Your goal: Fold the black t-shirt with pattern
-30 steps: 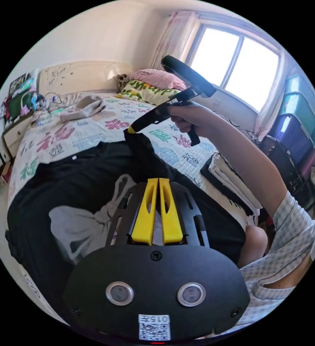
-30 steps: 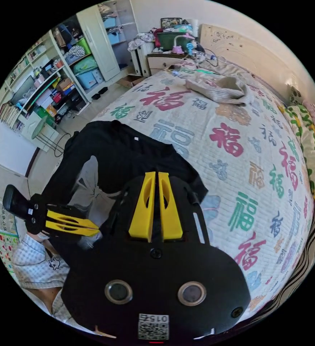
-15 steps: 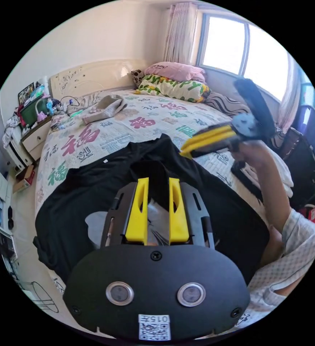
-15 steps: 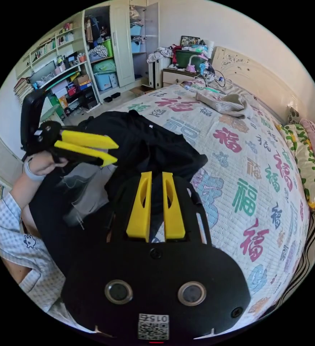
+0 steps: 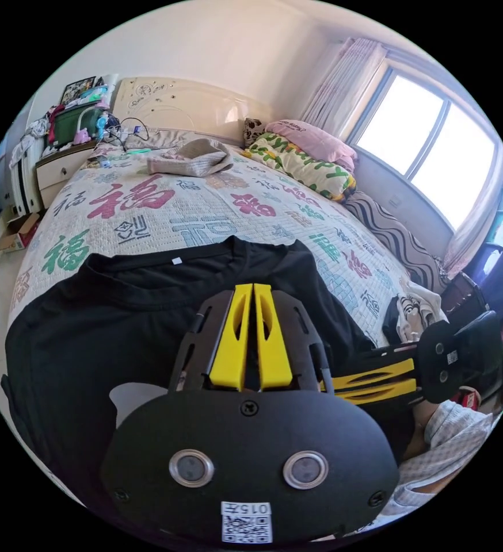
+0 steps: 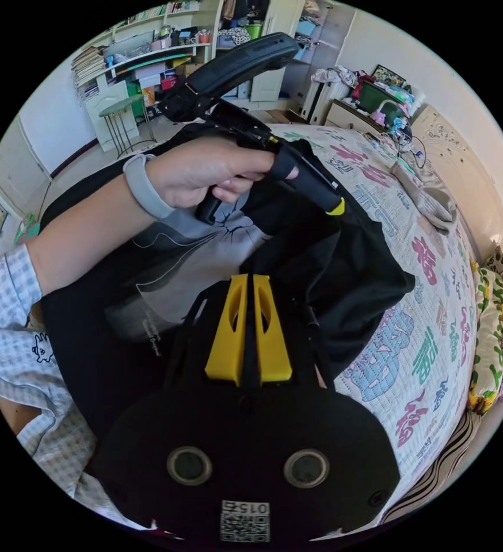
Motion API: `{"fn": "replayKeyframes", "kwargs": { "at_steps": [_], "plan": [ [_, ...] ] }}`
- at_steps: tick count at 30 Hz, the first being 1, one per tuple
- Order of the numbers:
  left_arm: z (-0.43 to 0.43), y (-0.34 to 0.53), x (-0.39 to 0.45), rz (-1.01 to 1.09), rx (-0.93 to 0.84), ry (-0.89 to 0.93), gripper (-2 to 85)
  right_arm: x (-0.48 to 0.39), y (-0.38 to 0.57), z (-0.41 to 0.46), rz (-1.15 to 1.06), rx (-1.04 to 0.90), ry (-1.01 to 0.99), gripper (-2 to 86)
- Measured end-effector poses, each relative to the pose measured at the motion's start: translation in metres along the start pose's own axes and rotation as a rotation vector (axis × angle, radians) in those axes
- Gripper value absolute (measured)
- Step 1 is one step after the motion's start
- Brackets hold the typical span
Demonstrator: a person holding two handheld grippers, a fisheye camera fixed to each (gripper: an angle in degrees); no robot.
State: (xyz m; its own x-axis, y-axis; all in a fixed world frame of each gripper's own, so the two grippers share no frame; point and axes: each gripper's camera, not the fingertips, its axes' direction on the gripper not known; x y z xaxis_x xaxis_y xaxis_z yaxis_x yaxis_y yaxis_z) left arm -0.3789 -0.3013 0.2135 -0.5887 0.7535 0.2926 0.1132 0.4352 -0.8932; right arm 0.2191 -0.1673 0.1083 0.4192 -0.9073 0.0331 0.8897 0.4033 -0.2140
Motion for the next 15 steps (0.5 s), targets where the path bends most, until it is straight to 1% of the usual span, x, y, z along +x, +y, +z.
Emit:
{"fn": "replayKeyframes", "kwargs": {
  "at_steps": [5, 8, 9, 11, 13, 15],
  "plan": [
    [-0.018, -0.009, -0.01, 0.024, 0.003, 0.04, -0.5, -0.025, 0.01, -0.007, -0.038, 0.069, 0.037, -0.4],
    [-0.031, -0.014, -0.014, 0.04, 0.015, 0.048, 0.5, -0.038, 0.012, -0.001, -0.056, 0.065, 0.073, -0.5],
    [-0.031, -0.015, -0.014, 0.046, 0.004, 0.043, 0.9, -0.041, 0.012, 0.002, -0.061, 0.06, 0.078, -0.5],
    [-0.021, -0.019, -0.013, 0.07, -0.067, 0.047, 7.4, -0.048, 0.013, 0.011, -0.069, 0.043, 0.076, -0.4],
    [-0.003, -0.021, -0.013, 0.08, -0.141, 0.058, 7.4, -0.053, 0.013, 0.017, -0.076, 0.03, 0.069, -0.4],
    [0.006, -0.02, -0.011, 0.073, -0.149, 0.007, 4.6, -0.058, 0.013, 0.022, -0.085, 0.023, 0.073, -0.4]
  ]
}}
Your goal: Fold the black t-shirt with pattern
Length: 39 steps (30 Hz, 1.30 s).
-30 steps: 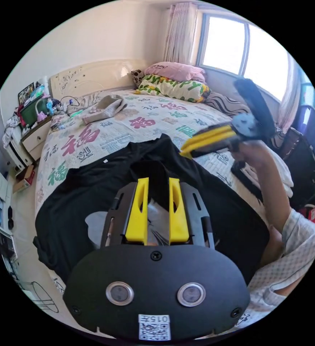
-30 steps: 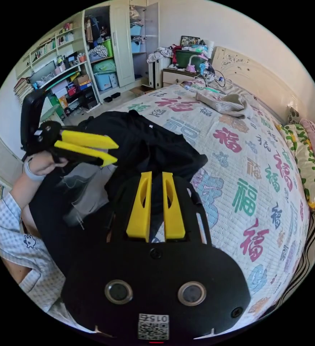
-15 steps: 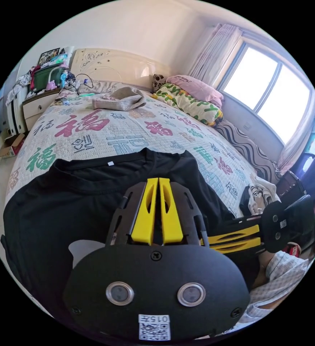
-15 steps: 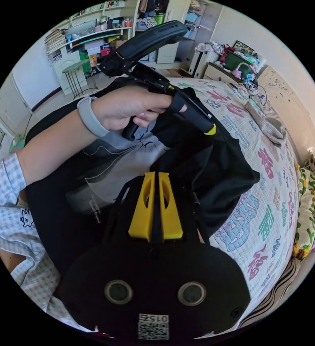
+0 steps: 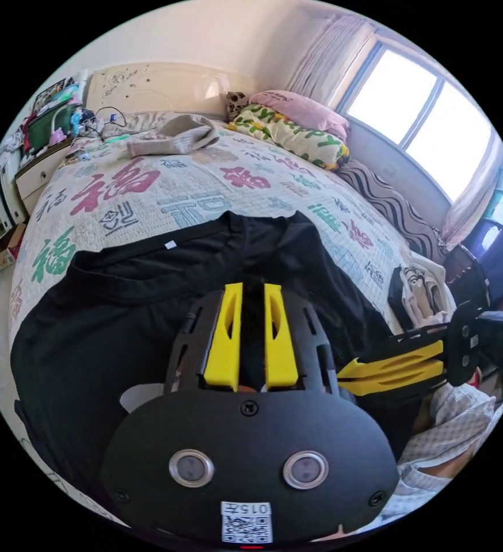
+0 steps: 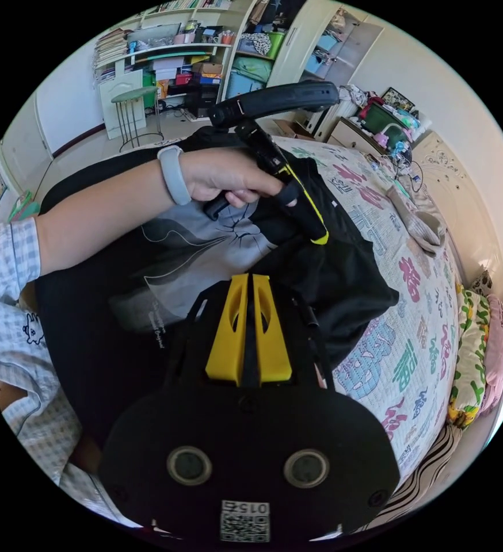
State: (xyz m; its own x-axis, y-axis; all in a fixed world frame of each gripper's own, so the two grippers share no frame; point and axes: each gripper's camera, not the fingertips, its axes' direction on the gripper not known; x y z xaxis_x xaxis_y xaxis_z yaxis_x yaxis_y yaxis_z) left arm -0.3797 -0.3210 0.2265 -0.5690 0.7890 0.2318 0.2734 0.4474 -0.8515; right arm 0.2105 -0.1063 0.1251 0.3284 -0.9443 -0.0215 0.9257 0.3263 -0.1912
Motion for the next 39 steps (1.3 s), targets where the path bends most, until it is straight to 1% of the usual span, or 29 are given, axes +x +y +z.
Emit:
{"fn": "replayKeyframes", "kwargs": {
  "at_steps": [1, 2, 7, 10, 13, 15, 17, 20, 22, 24, 26, 28, 30, 32, 34, 36, 38, 39],
  "plan": [
    [-0.002, -0.001, 0.0, -0.007, 0.009, -0.007, 2.1, -0.003, 0.0, 0.002, -0.006, -0.004, 0.002, -0.3],
    [-0.009, -0.001, -0.001, -0.005, 0.036, 0.024, 1.1, -0.006, 0.001, 0.003, -0.013, -0.009, -0.002, -0.3],
    [-0.041, 0.004, -0.025, -0.058, 0.125, 0.135, 0.0, -0.019, 0.001, 0.008, -0.045, -0.002, -0.046, 0.8],
    [-0.037, 0.006, -0.039, -0.101, 0.076, 0.158, 0.8, -0.027, -0.001, 0.022, -0.063, -0.056, -0.039, 2.2],
    [-0.03, 0.007, -0.046, -0.135, 0.006, 0.129, 4.7, -0.025, 0.003, 0.013, -0.07, -0.083, -0.064, 5.1],
    [-0.038, 0.009, -0.046, -0.134, 0.027, 0.125, 7.1, -0.016, 0.014, -0.004, -0.042, -0.026, -0.065, 5.8],
    [-0.061, 0.011, -0.04, -0.147, 0.1, 0.087, 8.5, 0.005, 0.034, -0.023, 0.057, 0.038, -0.015, 6.2],
    [-0.088, 0.007, -0.008, -0.09, 0.232, 0.079, 8.6, 0.028, 0.055, -0.025, 0.179, 0.039, 0.03, 5.0],
    [-0.086, -0.006, 0.024, -0.013, 0.249, 0.096, 8.6, 0.033, 0.059, -0.018, 0.192, 0.018, 0.009, 4.6],
    [-0.066, -0.029, 0.062, 0.082, 0.181, 0.086, 8.8, 0.032, 0.057, -0.008, 0.172, -0.012, -0.02, 4.9],
    [-0.022, -0.065, 0.1, 0.15, 0.062, 0.01, 9.1, 0.024, 0.049, 0.01, 0.121, -0.08, 0.005, 6.1],
    [0.013, -0.088, 0.115, 0.145, -0.015, -0.03, 9.2, 0.019, 0.045, 0.023, 0.095, -0.13, 0.032, 6.4],
    [0.045, -0.105, 0.125, 0.132, -0.1, -0.006, 9.1, 0.017, 0.041, 0.035, 0.079, -0.165, 0.036, 6.4],
    [0.078, -0.117, 0.133, 0.114, -0.178, -0.062, 6.2, 0.019, 0.039, 0.05, 0.085, -0.209, 0.053, 3.8],
    [0.09, -0.119, 0.136, 0.107, -0.196, -0.088, 3.0, 0.023, 0.039, 0.056, 0.099, -0.239, 0.048, 1.2],
    [0.087, -0.119, 0.136, 0.078, -0.149, -0.059, 1.9, 0.024, 0.041, 0.054, 0.105, -0.234, 0.038, 0.1],
    [0.073, -0.115, 0.129, 0.003, -0.055, -0.01, 1.6, 0.024, 0.044, 0.054, 0.109, -0.254, 0.081, -0.4],
    [0.071, -0.114, 0.126, -0.016, -0.038, 0.002, 1.6, 0.024, 0.045, 0.055, 0.108, -0.26, 0.084, -0.5]
  ]
}}
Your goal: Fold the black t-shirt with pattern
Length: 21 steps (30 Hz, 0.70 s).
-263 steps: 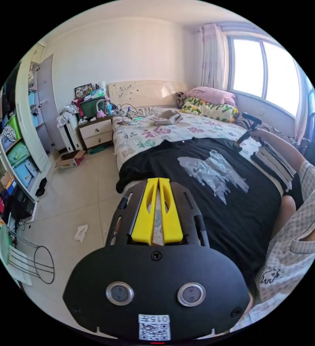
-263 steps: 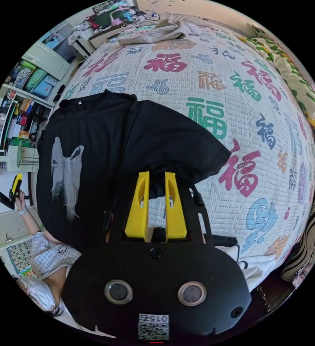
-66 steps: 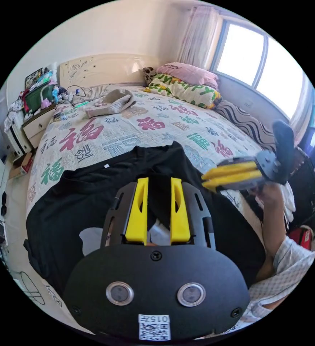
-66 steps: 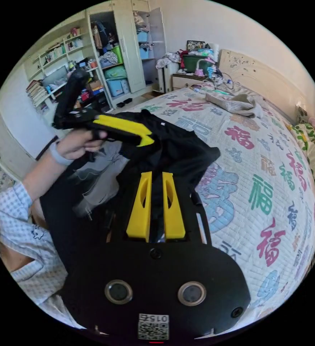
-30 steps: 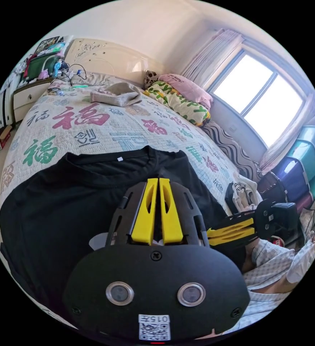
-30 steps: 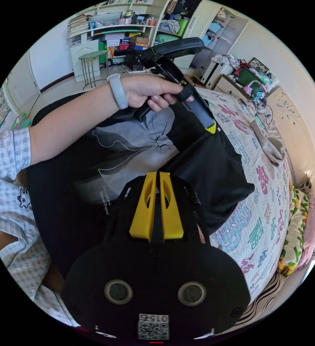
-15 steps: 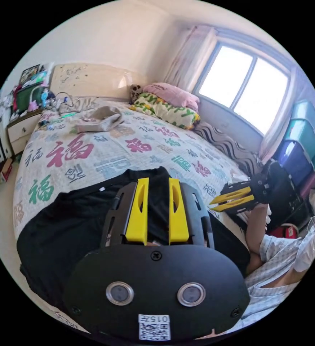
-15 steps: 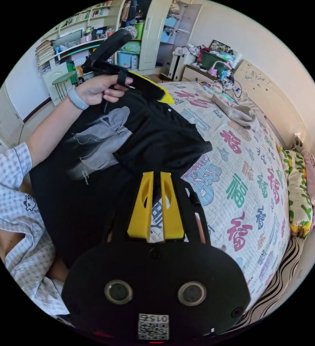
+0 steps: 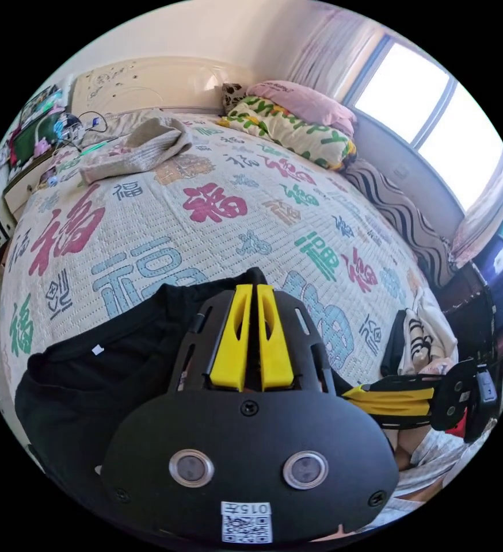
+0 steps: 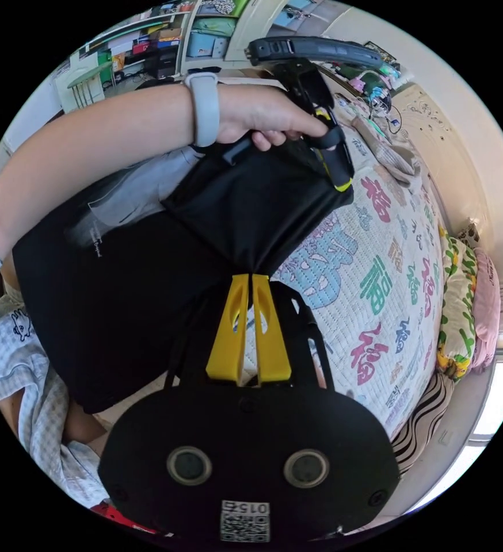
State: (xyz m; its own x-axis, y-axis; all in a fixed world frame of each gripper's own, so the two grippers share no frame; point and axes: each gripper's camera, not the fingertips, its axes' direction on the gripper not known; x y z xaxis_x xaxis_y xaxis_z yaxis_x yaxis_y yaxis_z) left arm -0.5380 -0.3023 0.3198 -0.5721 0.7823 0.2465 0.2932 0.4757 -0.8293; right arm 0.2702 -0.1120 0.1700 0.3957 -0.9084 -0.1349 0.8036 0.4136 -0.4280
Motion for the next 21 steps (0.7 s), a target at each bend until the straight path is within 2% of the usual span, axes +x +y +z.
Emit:
{"fn": "replayKeyframes", "kwargs": {
  "at_steps": [3, 6, 12, 15, 20, 21],
  "plan": [
    [-0.002, 0.004, -0.002, -0.037, 0.048, -0.02, 3.1, -0.002, -0.003, 0.009, -0.01, -0.025, -0.015, -0.1],
    [0.005, 0.004, 0.004, -0.038, -0.004, -0.032, 5.9, 0.0, -0.004, 0.01, 0.015, -0.022, -0.014, 1.4],
    [-0.058, 0.041, 0.025, 0.079, 0.086, 0.001, 8.8, 0.017, 0.006, -0.006, 0.154, 0.076, 0.023, 4.0],
    [-0.084, 0.079, 0.035, 0.131, 0.051, -0.053, 10.3, 0.019, 0.006, -0.009, 0.177, 0.14, 0.009, 3.7],
    [-0.091, 0.128, 0.033, 0.138, 0.006, -0.321, 10.3, -0.004, -0.014, -0.006, 0.008, 0.235, -0.127, 4.2],
    [-0.091, 0.13, 0.03, 0.124, 0.014, -0.324, 9.9, -0.008, -0.018, -0.005, -0.014, 0.247, -0.145, 4.3]
  ]
}}
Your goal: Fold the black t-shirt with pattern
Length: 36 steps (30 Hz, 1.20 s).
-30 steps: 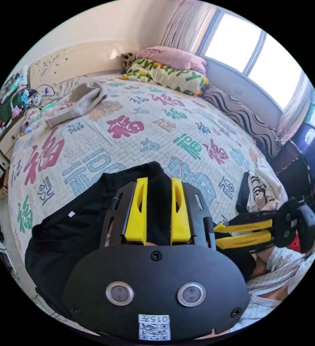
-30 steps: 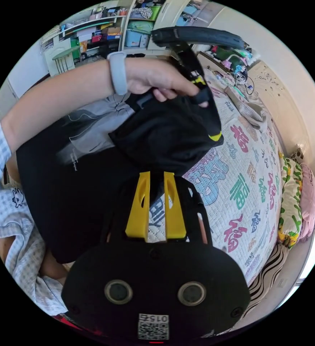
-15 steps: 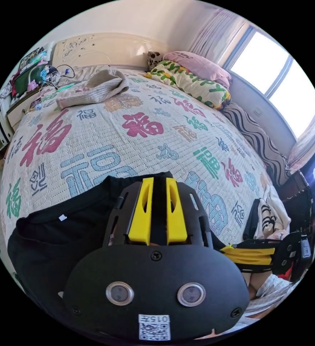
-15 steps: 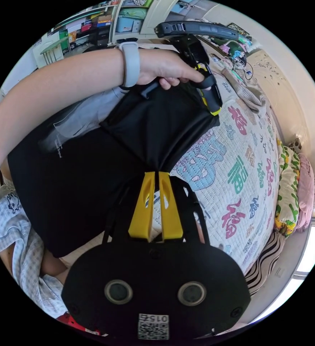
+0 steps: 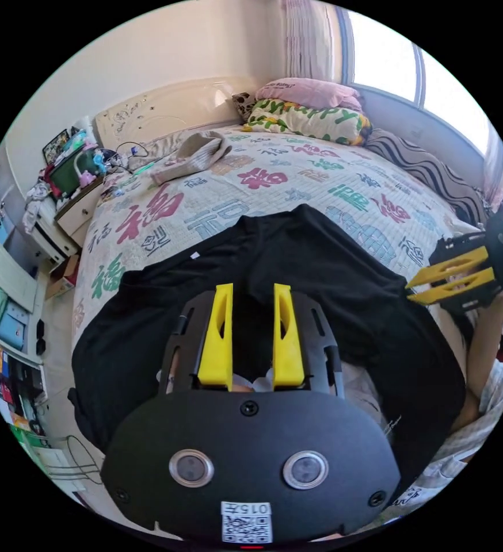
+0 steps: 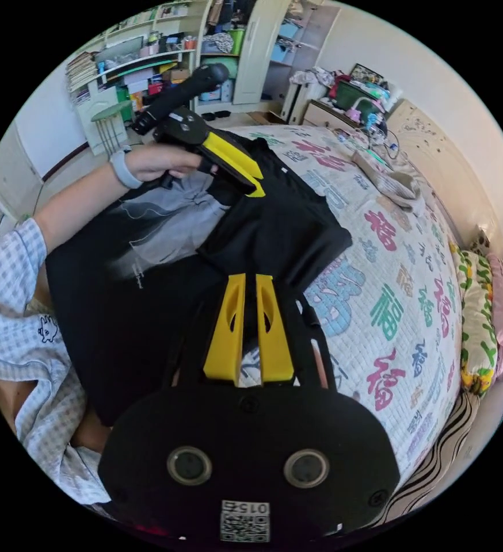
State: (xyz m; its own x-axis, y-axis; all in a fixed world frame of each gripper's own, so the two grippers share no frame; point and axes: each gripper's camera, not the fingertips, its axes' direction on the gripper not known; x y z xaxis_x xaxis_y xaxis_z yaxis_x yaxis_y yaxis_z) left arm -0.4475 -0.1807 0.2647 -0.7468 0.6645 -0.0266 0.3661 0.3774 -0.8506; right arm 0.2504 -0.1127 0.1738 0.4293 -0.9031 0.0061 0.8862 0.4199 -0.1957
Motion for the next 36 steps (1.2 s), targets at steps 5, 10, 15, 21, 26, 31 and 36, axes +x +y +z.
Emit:
{"fn": "replayKeyframes", "kwargs": {
  "at_steps": [5, 10, 15, 21, 26, 31, 36],
  "plan": [
    [0.002, 0.007, -0.017, -0.061, 0.0, 0.126, 7.1, -0.024, -0.028, 0.039, -0.114, -0.063, -0.065, 5.4],
    [-0.015, 0.009, -0.023, -0.047, 0.022, 0.155, 1.9, -0.022, -0.038, 0.06, -0.11, -0.086, -0.097, 3.1],
    [-0.041, 0.011, -0.038, -0.076, 0.064, 0.181, 0.5, -0.026, -0.044, 0.06, -0.141, -0.05, -0.104, -0.6],
    [-0.06, 0.011, -0.066, -0.118, 0.037, 0.242, 2.0, -0.046, -0.062, 0.09, -0.193, -0.123, -0.018, -0.4],
    [-0.081, 0.013, -0.097, -0.161, 0.011, 0.259, 6.3, -0.044, -0.072, 0.092, -0.168, -0.118, -0.032, 3.8],
    [-0.144, 0.025, -0.141, -0.242, 0.192, 0.318, 6.4, -0.04, -0.073, 0.059, -0.11, 0.031, 0.04, 6.2],
    [-0.23, 0.049, -0.202, -0.374, 0.464, 0.417, 6.4, -0.047, -0.103, 0.029, -0.051, 0.308, 0.05, 0.2]
  ]
}}
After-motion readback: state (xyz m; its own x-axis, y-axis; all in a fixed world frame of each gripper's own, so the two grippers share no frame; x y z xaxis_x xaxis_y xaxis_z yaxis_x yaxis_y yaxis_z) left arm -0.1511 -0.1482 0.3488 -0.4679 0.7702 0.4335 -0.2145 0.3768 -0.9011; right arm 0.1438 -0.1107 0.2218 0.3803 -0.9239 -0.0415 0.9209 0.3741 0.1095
